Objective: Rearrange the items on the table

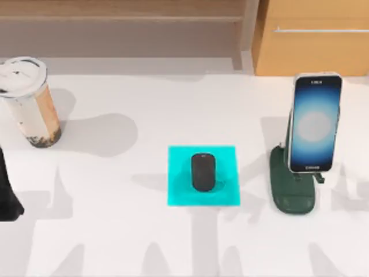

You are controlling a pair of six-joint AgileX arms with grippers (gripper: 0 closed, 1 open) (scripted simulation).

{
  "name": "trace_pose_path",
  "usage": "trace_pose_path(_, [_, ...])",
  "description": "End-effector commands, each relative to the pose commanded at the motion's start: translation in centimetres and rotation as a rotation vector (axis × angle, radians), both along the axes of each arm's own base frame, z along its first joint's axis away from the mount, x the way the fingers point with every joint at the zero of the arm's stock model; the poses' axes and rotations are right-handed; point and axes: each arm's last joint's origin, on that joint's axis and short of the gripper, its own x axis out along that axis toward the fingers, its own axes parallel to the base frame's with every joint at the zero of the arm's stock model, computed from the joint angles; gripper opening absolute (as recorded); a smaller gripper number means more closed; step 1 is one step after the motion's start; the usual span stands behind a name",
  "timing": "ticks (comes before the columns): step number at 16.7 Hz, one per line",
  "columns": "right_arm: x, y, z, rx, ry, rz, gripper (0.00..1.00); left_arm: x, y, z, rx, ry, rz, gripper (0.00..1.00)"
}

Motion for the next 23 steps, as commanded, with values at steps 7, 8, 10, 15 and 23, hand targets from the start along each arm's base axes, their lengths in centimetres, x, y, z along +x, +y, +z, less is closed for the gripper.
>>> trace_pose_path(7, [-0.2,-0.9,-2.6,-0.094,-0.025,-0.016,1.00,0.0,0.0,0.0,0.000,0.000,0.000,1.00])
trace_pose_path(8, [-0.2,-0.9,-2.6,-0.094,-0.025,-0.016,1.00,0.0,0.0,0.0,0.000,0.000,0.000,1.00])
trace_pose_path(10, [-0.2,-0.9,-2.6,-0.094,-0.025,-0.016,1.00,0.0,0.0,0.0,0.000,0.000,0.000,1.00])
trace_pose_path(15, [-0.2,-0.9,-2.6,-0.094,-0.025,-0.016,1.00,0.9,-0.3,0.0,-0.004,0.021,-0.012,1.00])
trace_pose_path(23, [-0.2,-0.9,-2.6,-0.094,-0.025,-0.016,1.00,4.6,-1.1,-4.1,-0.017,0.291,-0.044,1.00])
